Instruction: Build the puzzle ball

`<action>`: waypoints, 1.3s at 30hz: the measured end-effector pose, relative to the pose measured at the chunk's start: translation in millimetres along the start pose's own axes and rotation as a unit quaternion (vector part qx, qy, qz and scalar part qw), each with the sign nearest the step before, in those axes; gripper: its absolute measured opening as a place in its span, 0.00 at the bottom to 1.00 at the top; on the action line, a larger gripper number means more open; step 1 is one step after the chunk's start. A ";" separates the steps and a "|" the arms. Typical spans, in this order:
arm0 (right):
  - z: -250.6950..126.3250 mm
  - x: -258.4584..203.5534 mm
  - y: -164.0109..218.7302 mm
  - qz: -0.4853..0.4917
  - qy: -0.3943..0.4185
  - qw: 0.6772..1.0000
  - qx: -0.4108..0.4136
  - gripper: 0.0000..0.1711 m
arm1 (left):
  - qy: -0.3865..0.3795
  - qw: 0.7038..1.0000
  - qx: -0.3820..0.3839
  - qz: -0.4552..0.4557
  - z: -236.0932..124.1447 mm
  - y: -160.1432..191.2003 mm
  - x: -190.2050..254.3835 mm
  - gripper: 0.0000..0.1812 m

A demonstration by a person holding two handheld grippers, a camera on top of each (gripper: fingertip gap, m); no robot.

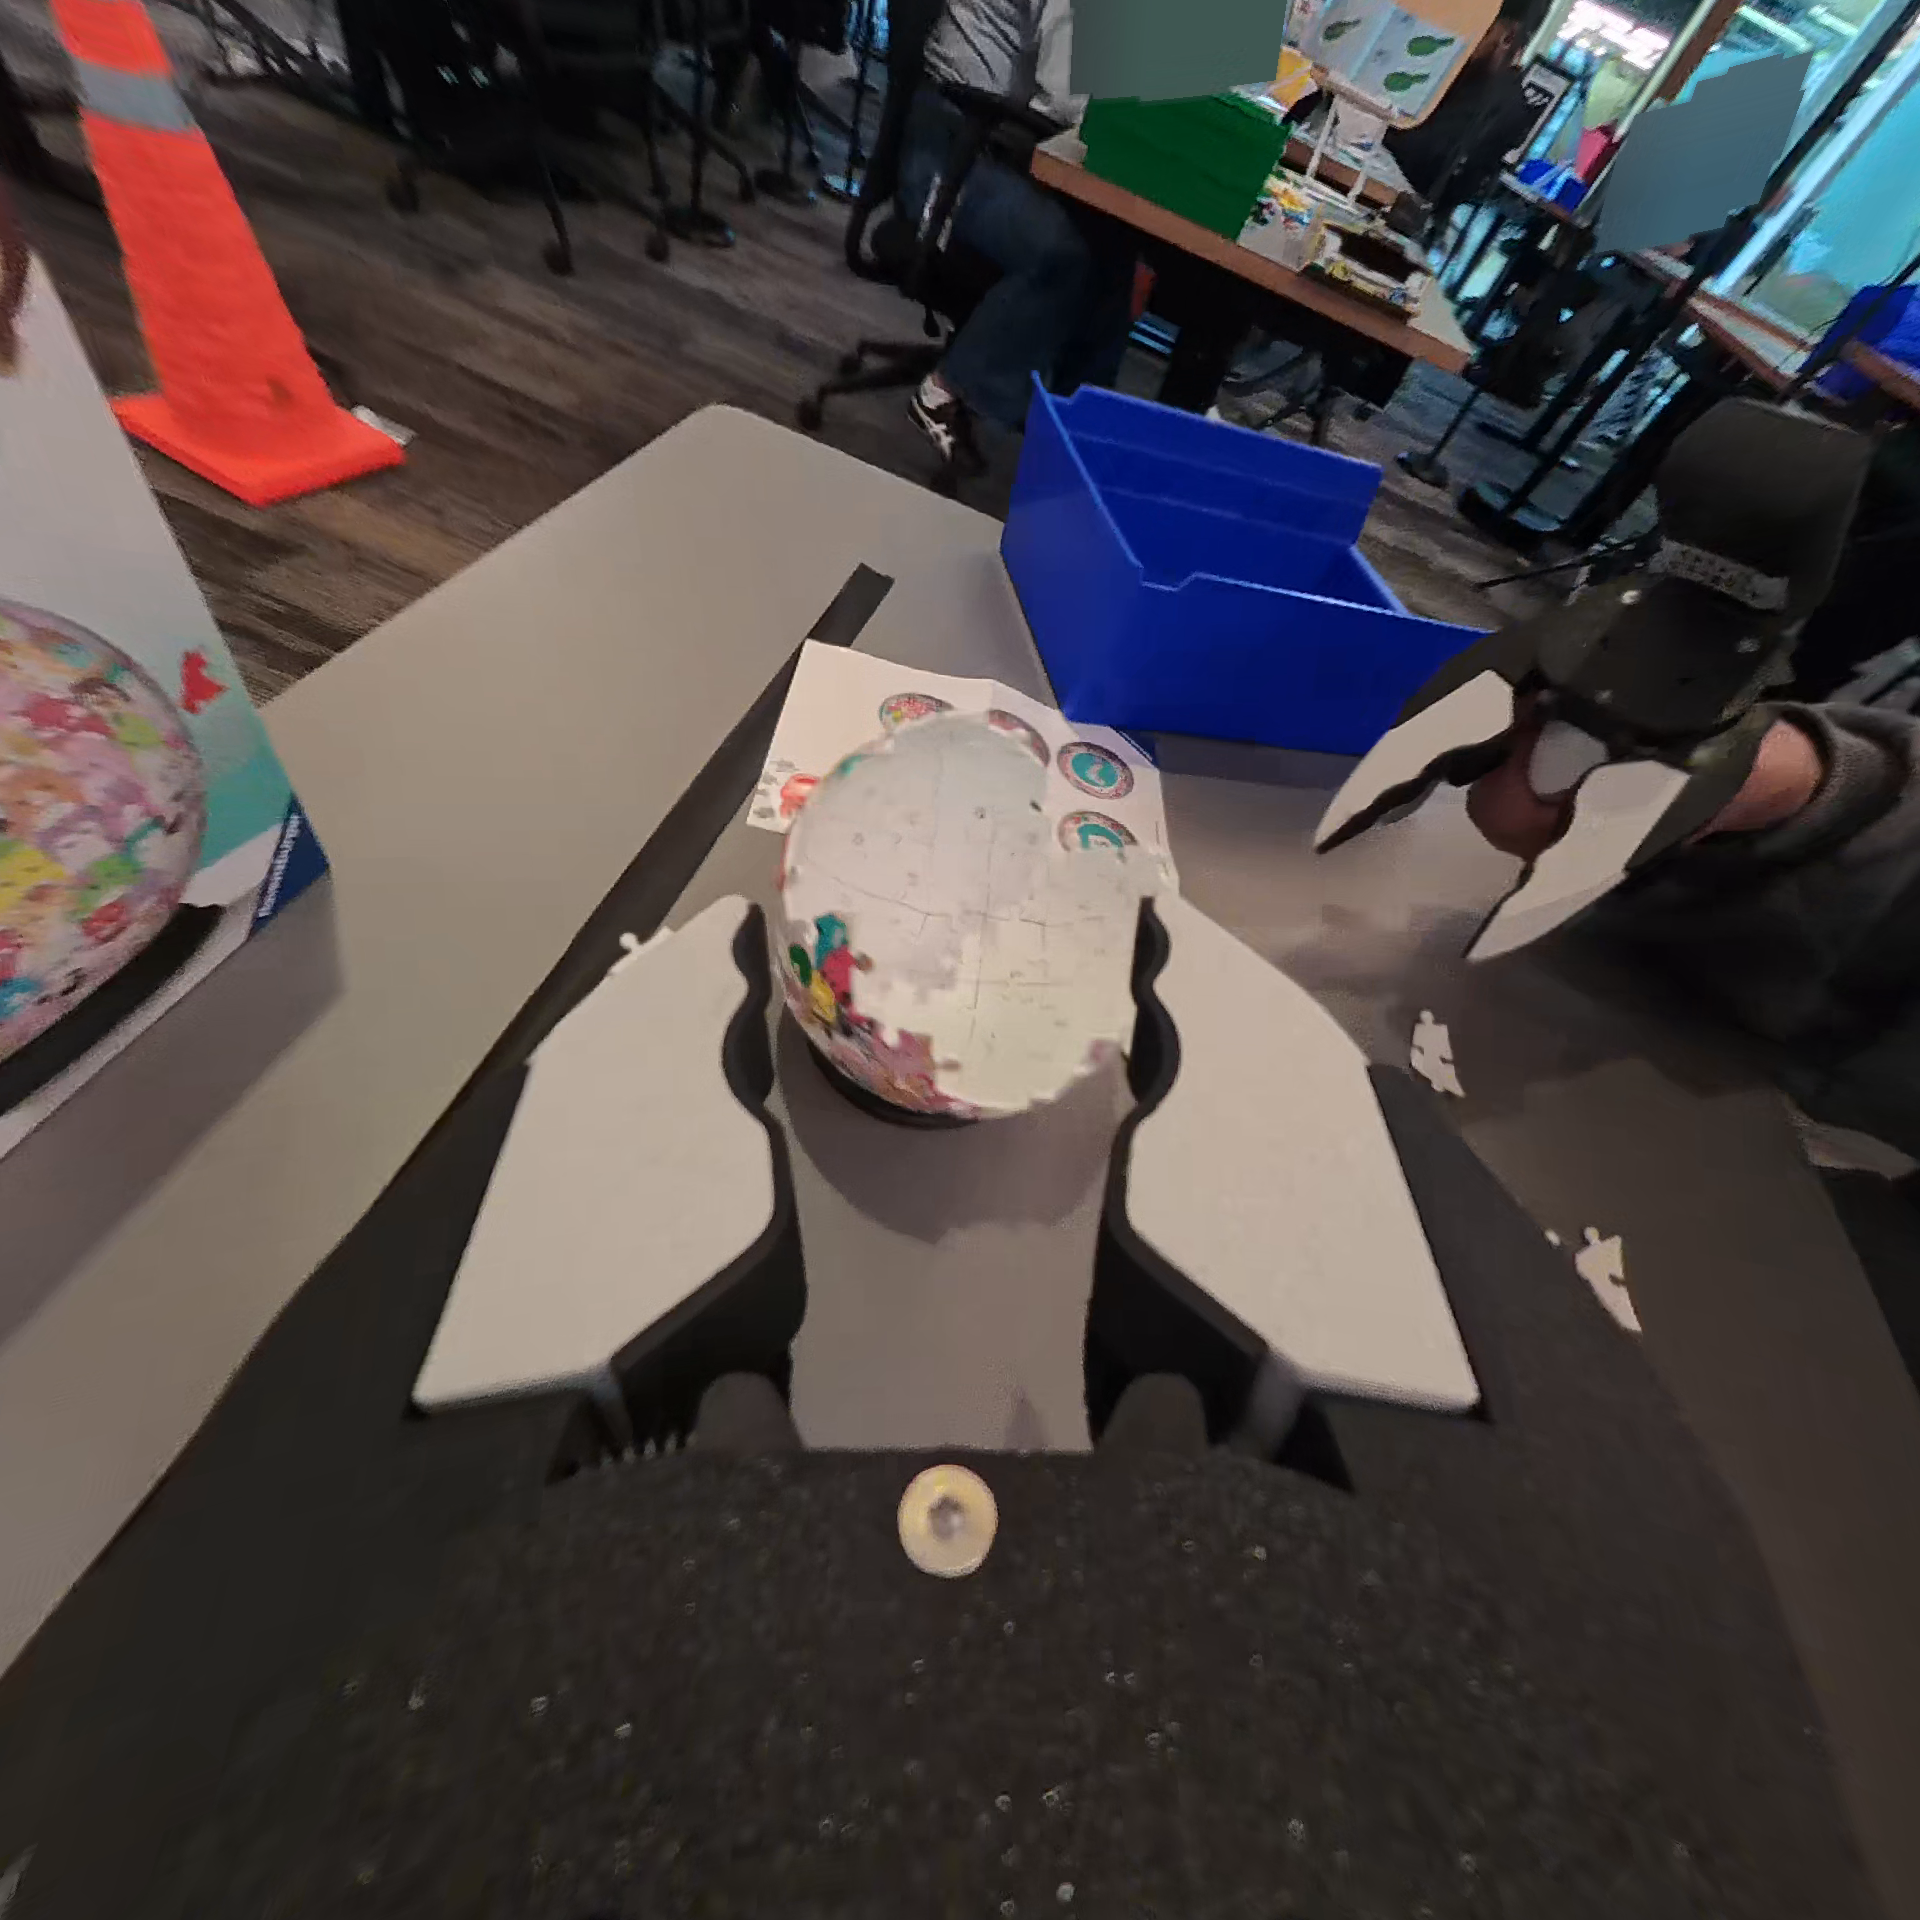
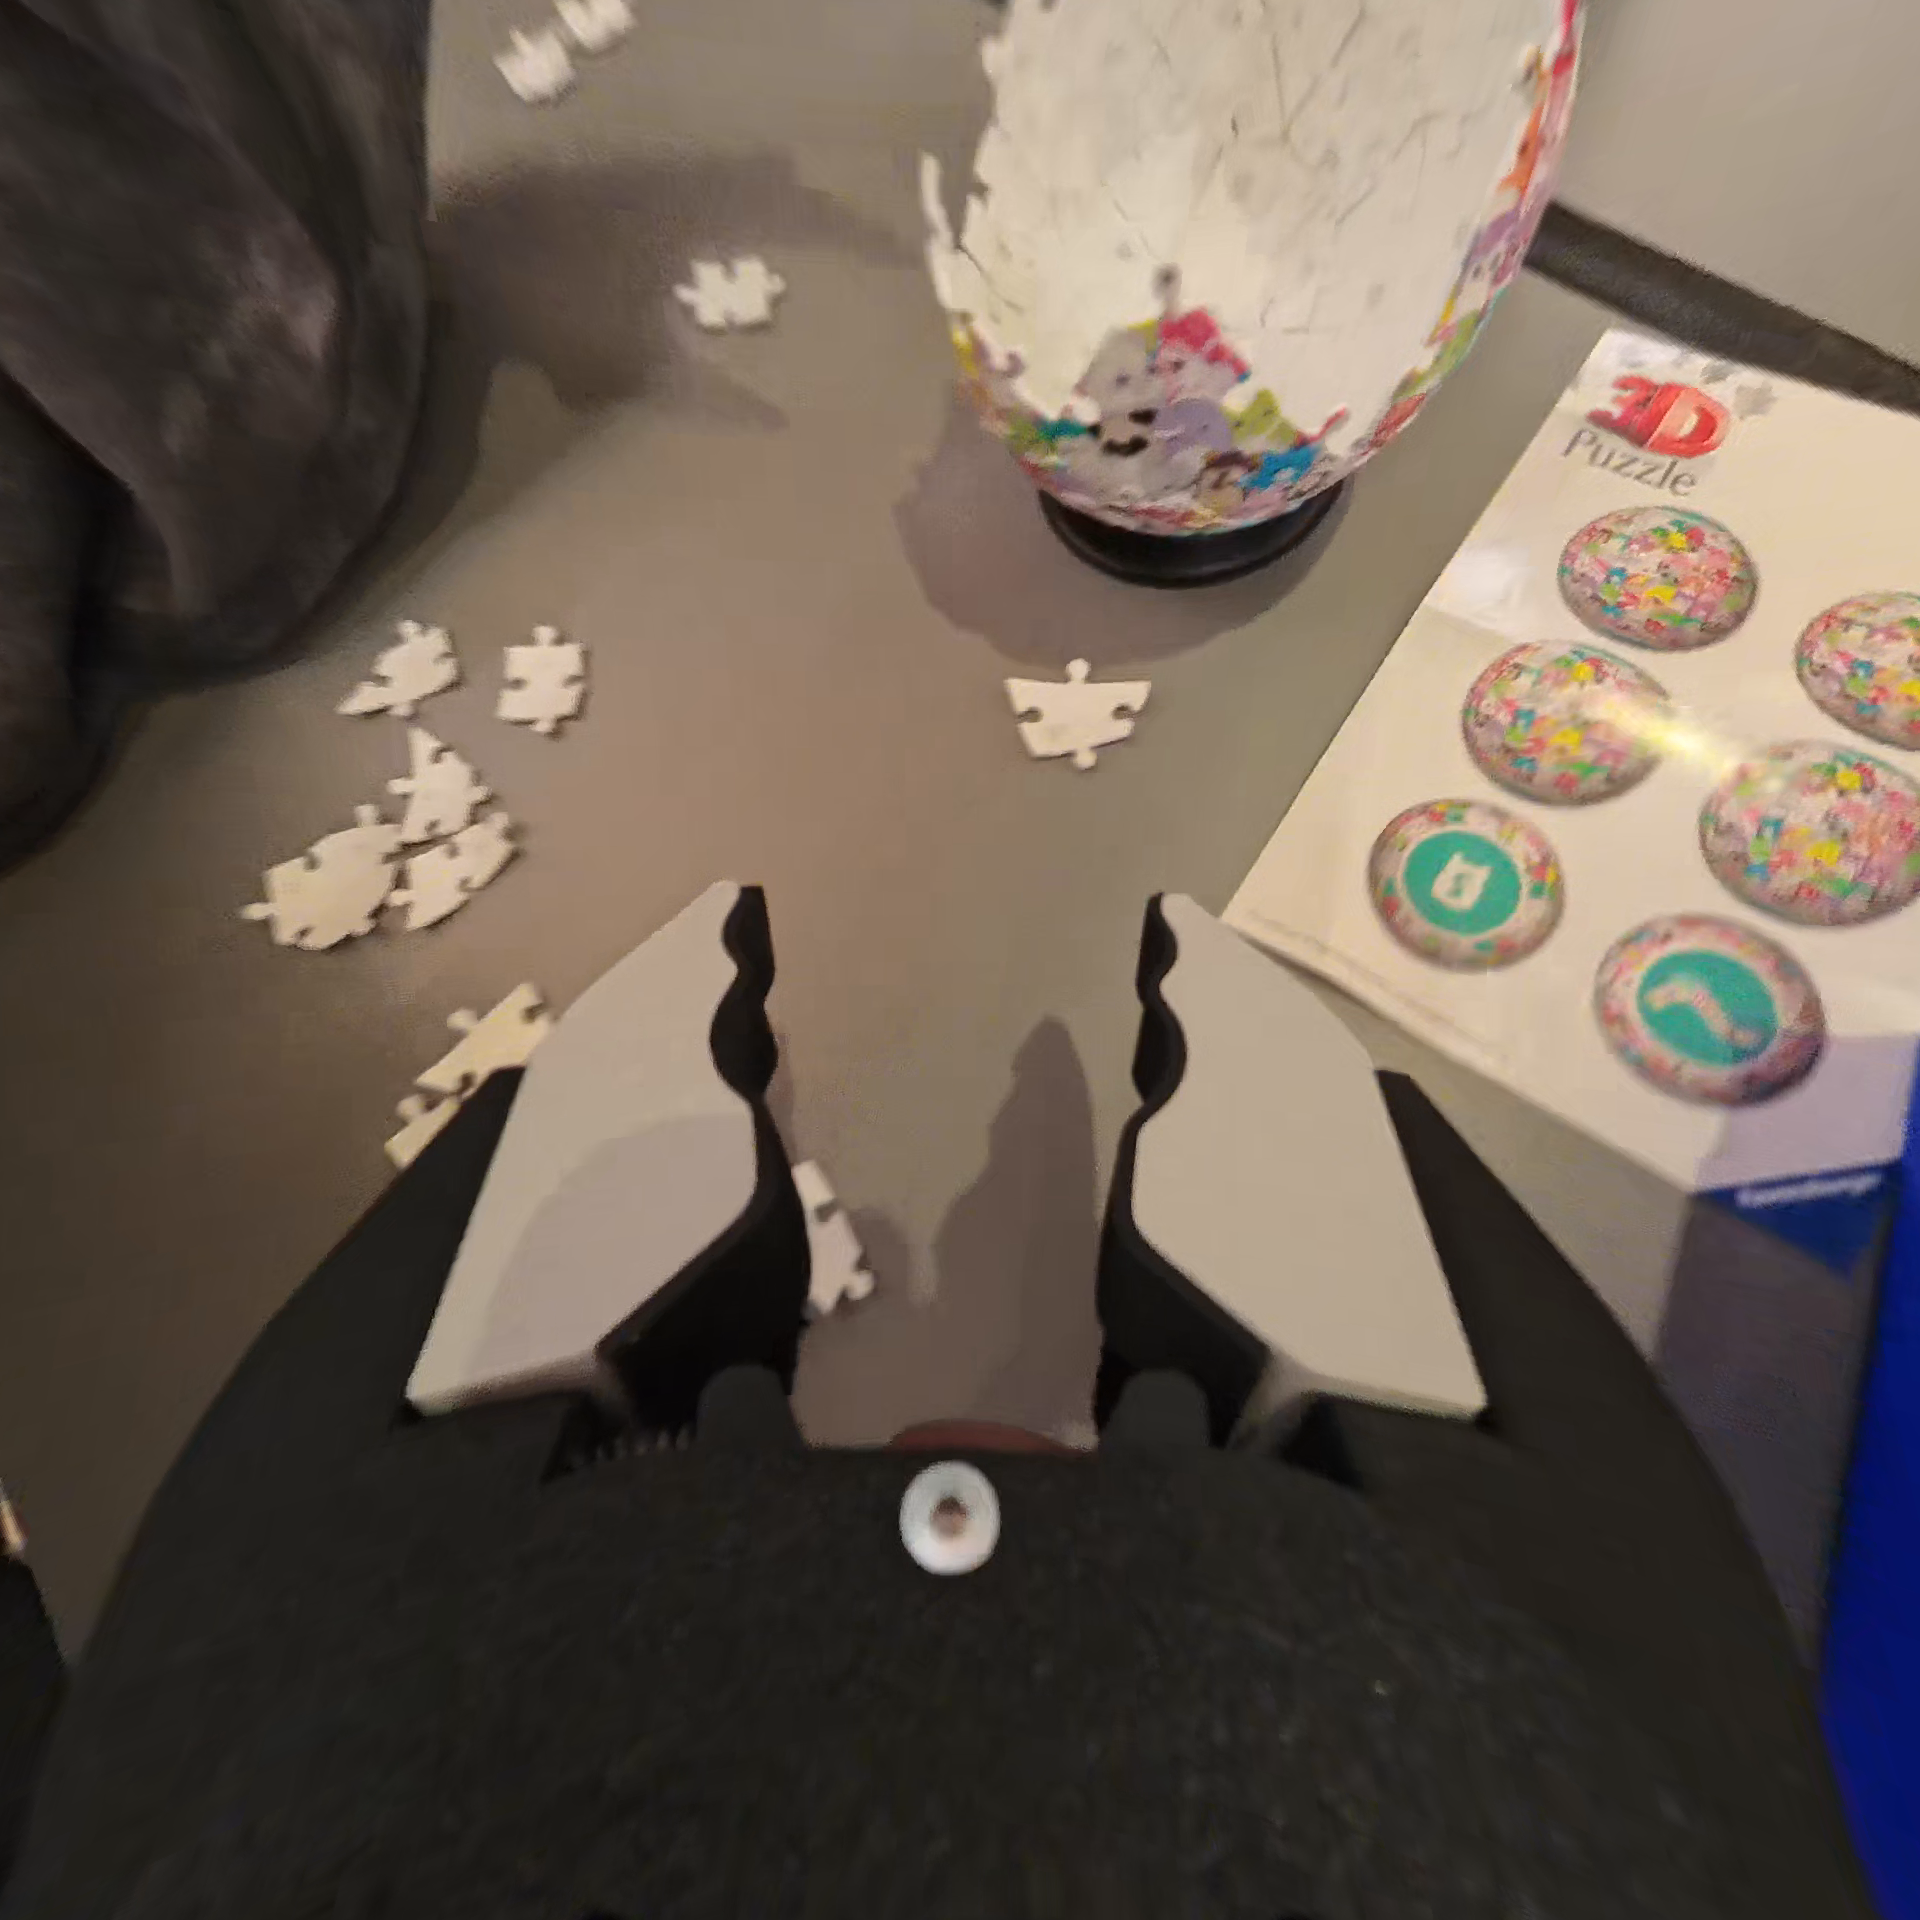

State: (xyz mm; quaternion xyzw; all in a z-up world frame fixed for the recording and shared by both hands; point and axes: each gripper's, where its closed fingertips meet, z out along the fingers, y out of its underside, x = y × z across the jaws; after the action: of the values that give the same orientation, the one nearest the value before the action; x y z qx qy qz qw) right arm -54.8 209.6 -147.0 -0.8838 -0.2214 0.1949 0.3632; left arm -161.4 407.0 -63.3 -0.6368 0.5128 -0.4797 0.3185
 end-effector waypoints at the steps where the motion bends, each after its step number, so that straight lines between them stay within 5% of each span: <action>1: -9.1 -8.7 6.1 -0.002 0.001 1.000 0.025 0.39 | -0.010 1.000 0.004 0.010 -10.6 0.9 8.8 0.37; 8: -38.7 -44.1 72.4 -0.077 0.052 0.994 0.059 0.29 | -0.040 0.999 -0.031 0.016 -57.5 60.5 98.2 0.36; 19: -5.3 -88.6 105.7 -0.111 -0.025 0.993 -0.036 0.23 | -0.135 0.989 -0.058 0.001 -66.7 187.7 220.1 0.34; 28: 27.6 -110.9 90.6 -0.238 -0.040 0.967 -0.075 0.24 | -0.098 0.992 -0.071 0.022 -25.4 203.0 268.2 0.33; 39: 58.6 -115.2 80.9 -0.344 -0.141 0.920 -0.120 0.36 | -0.097 0.986 -0.132 -0.031 33.1 207.1 248.9 0.29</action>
State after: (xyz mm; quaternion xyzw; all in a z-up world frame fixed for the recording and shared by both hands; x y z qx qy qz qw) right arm -159.4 129.1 -223.5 -0.7533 -0.5826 0.1522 0.2647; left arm -198.9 109.4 -189.6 -0.7322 0.5184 -0.3537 0.2646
